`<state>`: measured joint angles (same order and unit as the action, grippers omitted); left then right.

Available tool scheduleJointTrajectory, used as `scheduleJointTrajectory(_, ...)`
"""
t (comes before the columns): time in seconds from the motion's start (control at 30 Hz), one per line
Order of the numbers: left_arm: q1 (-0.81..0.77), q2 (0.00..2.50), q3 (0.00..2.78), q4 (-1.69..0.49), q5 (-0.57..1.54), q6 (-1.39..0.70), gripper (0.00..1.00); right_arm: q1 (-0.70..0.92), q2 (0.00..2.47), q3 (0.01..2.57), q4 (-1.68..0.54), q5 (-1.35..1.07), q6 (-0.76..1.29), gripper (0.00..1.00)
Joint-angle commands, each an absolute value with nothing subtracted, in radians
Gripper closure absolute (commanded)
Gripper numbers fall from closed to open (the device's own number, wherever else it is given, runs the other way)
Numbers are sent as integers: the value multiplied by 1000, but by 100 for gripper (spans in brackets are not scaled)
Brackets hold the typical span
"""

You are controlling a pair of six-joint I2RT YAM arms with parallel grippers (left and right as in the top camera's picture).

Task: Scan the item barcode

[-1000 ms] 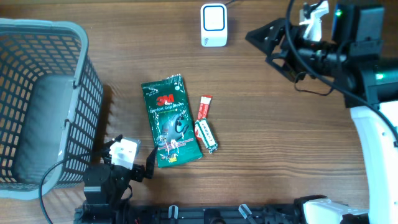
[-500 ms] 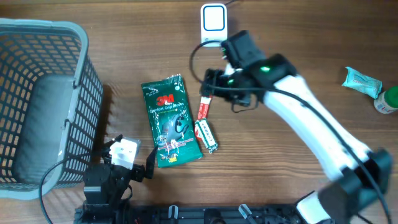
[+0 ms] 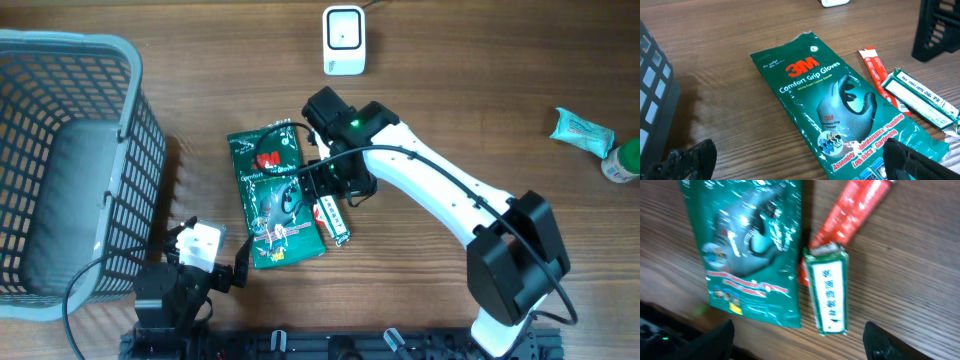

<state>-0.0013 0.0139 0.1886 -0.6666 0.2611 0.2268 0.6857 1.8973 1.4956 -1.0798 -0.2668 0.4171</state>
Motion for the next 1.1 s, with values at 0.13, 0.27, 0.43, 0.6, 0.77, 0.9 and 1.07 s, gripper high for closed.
scheduleJointTrajectory(0.13,3,7,183,-664,280,221,0,687,1909,1337,-1066,-211,394,13)
scheduleJointTrajectory(0.27,3,7,183,-664,280,221,0,687,1909,1243,-963,-298,393,13)
scheduleJointTrajectory(0.43,3,7,183,-664,280,221,0,687,1909,1163,-839,-388,404,30)
scheduleJointTrajectory(0.6,3,7,183,-664,280,221,0,687,1909,1163,-794,-349,508,59)
scheduleJointTrajectory(0.77,3,7,183,-664,280,221,0,685,1909,1163,-791,-334,744,90)
scheduleJointTrajectory(0.9,3,7,183,-664,280,221,0,668,1909,1163,-790,-287,1083,93)
scheduleJointTrajectory(1.07,3,7,183,-664,280,221,0,634,1909,1163,-812,-281,1512,96)
